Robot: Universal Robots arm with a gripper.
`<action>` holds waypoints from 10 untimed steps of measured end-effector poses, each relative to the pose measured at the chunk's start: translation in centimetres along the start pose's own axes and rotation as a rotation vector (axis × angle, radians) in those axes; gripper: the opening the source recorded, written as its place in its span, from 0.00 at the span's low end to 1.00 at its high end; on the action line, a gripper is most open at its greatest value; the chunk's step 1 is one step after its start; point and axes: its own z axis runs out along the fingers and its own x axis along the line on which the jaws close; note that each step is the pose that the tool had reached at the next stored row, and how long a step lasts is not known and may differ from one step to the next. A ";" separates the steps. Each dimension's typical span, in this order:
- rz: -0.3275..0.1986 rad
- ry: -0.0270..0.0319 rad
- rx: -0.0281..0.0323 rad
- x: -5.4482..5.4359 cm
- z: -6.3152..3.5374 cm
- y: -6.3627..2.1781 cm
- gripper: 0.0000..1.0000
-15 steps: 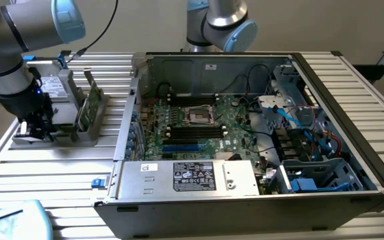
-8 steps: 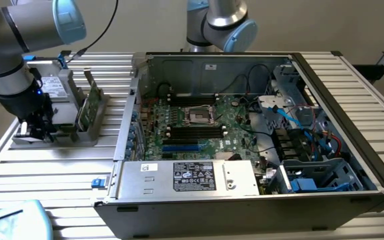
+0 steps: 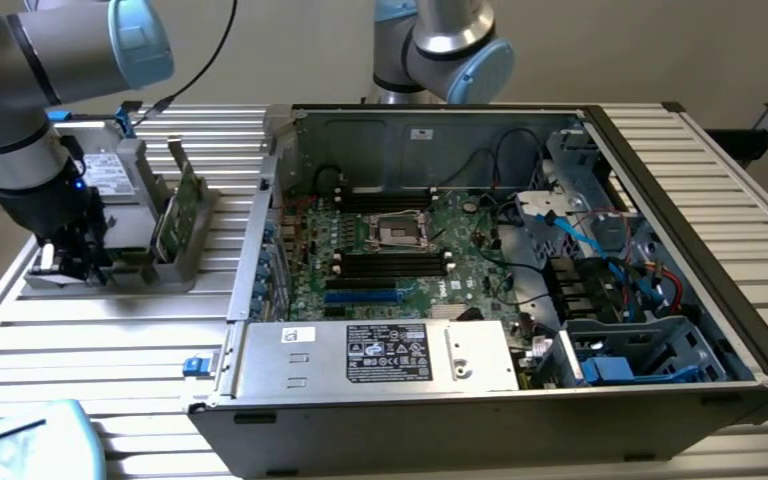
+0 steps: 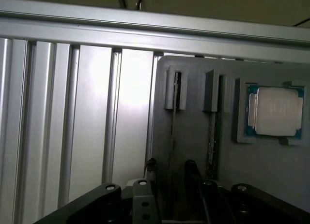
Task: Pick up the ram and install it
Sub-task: 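Pick up the ram and move it above insertion slot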
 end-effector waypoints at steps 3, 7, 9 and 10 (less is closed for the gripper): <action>0.000 0.0003 -0.0001 0.0 0.00 0.00 0.37; 0.000 0.0002 0.0000 0.0 0.01 0.00 0.37; 0.000 0.0002 0.0000 0.0 0.01 0.00 0.37; 0.000 0.0003 0.0000 0.0 0.01 0.00 0.37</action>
